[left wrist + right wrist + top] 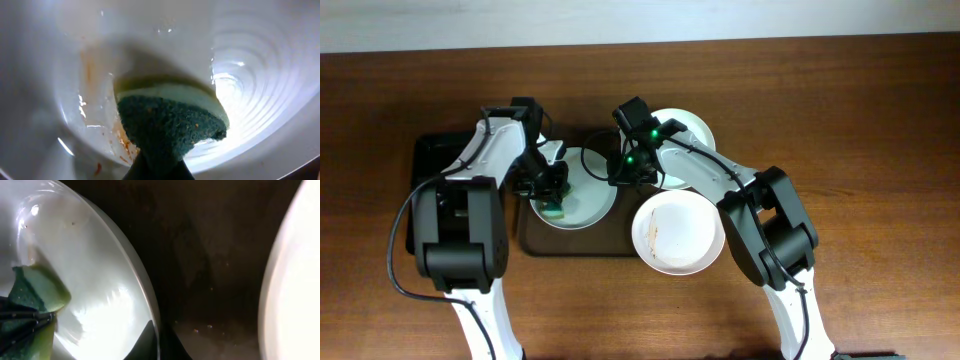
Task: Clean dirty plates on tray and stack at the side
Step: 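Lower the sponge onto the held plate with the left gripper, then scrub the plate surface with the sponge in circles, left gripper, then lift the sponge back toward the black bin with the left gripper, then lift the cleaned plate and place it right of the tray, right gripper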
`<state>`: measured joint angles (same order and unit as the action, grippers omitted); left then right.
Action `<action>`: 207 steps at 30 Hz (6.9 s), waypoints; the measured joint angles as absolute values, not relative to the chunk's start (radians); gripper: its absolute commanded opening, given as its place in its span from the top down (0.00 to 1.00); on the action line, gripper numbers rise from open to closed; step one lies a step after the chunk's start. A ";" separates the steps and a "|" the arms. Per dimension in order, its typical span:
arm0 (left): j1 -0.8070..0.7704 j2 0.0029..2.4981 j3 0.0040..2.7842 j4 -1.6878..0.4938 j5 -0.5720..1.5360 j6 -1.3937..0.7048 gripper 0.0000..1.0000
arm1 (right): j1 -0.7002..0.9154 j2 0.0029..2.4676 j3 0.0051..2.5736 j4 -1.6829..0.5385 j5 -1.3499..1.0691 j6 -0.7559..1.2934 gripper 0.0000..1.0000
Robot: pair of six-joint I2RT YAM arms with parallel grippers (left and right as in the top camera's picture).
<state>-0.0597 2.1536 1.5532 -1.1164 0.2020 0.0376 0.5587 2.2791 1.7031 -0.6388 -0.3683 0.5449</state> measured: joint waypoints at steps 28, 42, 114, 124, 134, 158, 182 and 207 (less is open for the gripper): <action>-0.121 2.032 1.233 -0.347 -0.059 -0.083 0.99 | 0.559 2.279 1.702 -0.622 -0.369 0.546 0.96; -0.125 2.001 1.246 -0.612 -0.229 -0.253 0.99 | 0.562 2.279 1.702 -0.629 -0.384 0.545 0.96; -0.123 1.966 1.201 -0.646 0.052 -0.292 1.00 | 0.562 2.279 1.702 -0.619 -0.392 0.546 0.96; -0.162 2.009 1.148 -0.276 -0.379 -0.459 0.99 | 0.562 2.279 1.703 -0.607 -0.384 0.550 0.96; -0.137 2.032 1.154 -0.145 -0.014 -0.037 1.00 | 0.557 2.279 1.704 -0.612 -0.385 0.562 0.96; 0.109 2.199 2.101 -1.261 0.306 -0.099 1.00 | 0.554 2.279 1.741 -0.727 -0.356 0.489 0.96; 0.135 2.200 2.148 -1.272 0.227 -0.099 1.00 | 0.961 2.094 1.868 -0.949 1.145 0.422 0.96; 0.135 2.200 2.148 -1.272 0.226 -0.099 1.00 | 0.943 2.093 1.869 -0.984 0.863 0.460 0.96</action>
